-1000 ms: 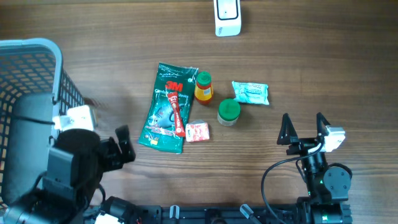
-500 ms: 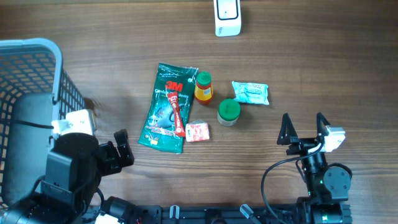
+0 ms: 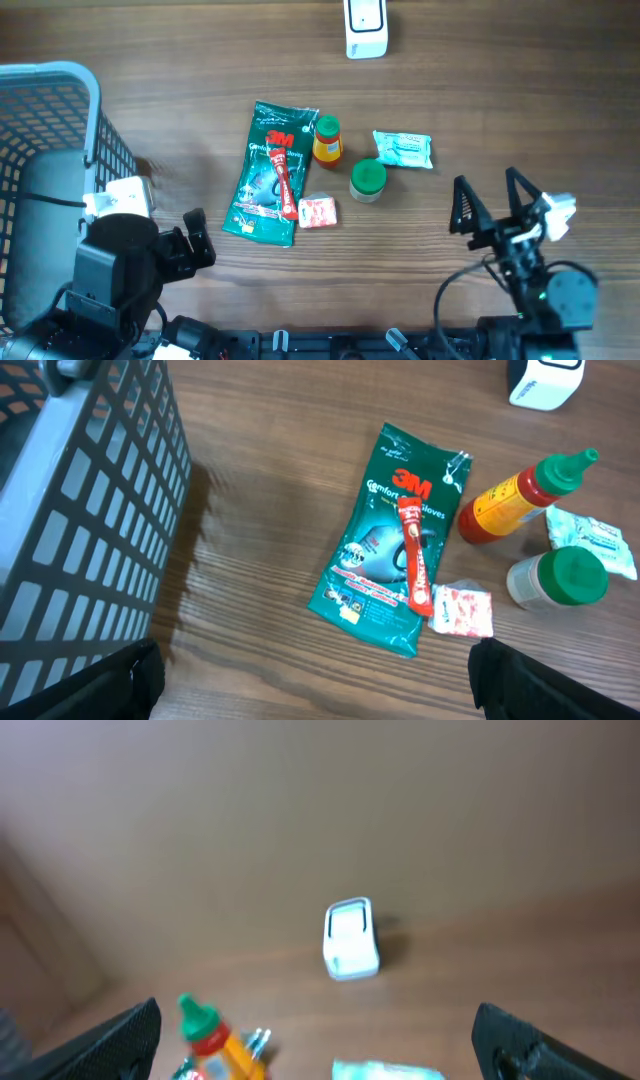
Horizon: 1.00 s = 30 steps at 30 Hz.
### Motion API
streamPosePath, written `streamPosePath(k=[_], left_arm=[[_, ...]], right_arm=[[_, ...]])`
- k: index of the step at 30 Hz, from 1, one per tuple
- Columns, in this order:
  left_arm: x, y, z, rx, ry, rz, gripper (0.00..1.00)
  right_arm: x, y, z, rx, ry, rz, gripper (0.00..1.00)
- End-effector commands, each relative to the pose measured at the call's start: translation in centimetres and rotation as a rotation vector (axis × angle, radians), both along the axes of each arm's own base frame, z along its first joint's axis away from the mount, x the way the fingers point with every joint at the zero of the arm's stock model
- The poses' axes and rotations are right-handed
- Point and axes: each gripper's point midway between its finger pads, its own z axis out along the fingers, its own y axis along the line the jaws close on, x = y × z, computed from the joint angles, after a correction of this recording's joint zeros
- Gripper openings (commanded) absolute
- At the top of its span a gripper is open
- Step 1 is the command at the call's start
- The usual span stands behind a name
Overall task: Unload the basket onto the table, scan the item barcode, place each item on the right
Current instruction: 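Swing the right gripper over and grasp the green-lidded container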
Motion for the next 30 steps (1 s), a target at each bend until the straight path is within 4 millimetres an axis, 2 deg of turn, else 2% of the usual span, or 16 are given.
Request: streamPosePath(k=[1, 4, 5, 7, 8, 11, 13, 18, 20, 22, 23, 26, 30], left_arm=[[0.0, 0.2, 0.1, 0.017, -0.008, -0.005, 1.00], [0.1, 1.3, 0.4, 0.064, -0.025, 0.041, 1.00], [0.1, 1.3, 0.4, 0.064, -0.025, 0.041, 1.00], [0.1, 1.3, 0.4, 0.064, -0.025, 0.041, 1.00], [0.1, 1.3, 0.4, 0.064, -0.025, 0.041, 1.00], [0.1, 1.3, 0.4, 0.064, -0.025, 0.041, 1.00], [0.1, 1.3, 0.4, 0.064, -0.025, 0.041, 1.00], [0.1, 1.3, 0.4, 0.064, -0.025, 0.041, 1.00], [0.1, 1.3, 0.4, 0.064, -0.025, 0.041, 1.00], [0.1, 1.3, 0.4, 0.064, -0.025, 0.041, 1.00], [0.1, 1.3, 0.4, 0.064, -0.025, 0.041, 1.00], [0.1, 1.3, 0.4, 0.064, -0.025, 0.041, 1.00], [0.1, 1.3, 0.4, 0.064, -0.025, 0.041, 1.00]], right_arm=[[2.1, 1.6, 4.6, -0.035, 0.112, 0.096, 1.00], [6.9, 4.2, 5.6, -0.041, 0.373, 0.259, 1.00], [7.9, 4.8, 5.4, -0.043, 0.440, 0.300, 1.00], [10.2, 5.3, 4.1, -0.024, 0.644, 0.342, 1.00], [11.6, 5.4, 2.4, -0.001, 0.809, 0.347, 1.00], [13.5, 7.0, -0.4, -0.053, 0.925, 0.410, 1.00], [13.9, 9.4, -1.6, -0.146, 0.913, 0.455, 1.00], [15.0, 12.9, -1.7, -0.271, 0.822, 0.451, 1.00], [14.7, 14.4, -3.6, -0.406, 0.815, 0.496, 1.00], [14.7, 15.7, -7.2, -0.535, 0.884, 0.439, 1.00], [14.1, 17.0, -9.3, -0.603, 0.925, 0.447, 1.00], [13.4, 17.7, -13.9, -0.783, 1.010, 0.340, 1.00], [13.0, 19.0, -13.5, -0.798, 0.978, 0.343, 1.00]])
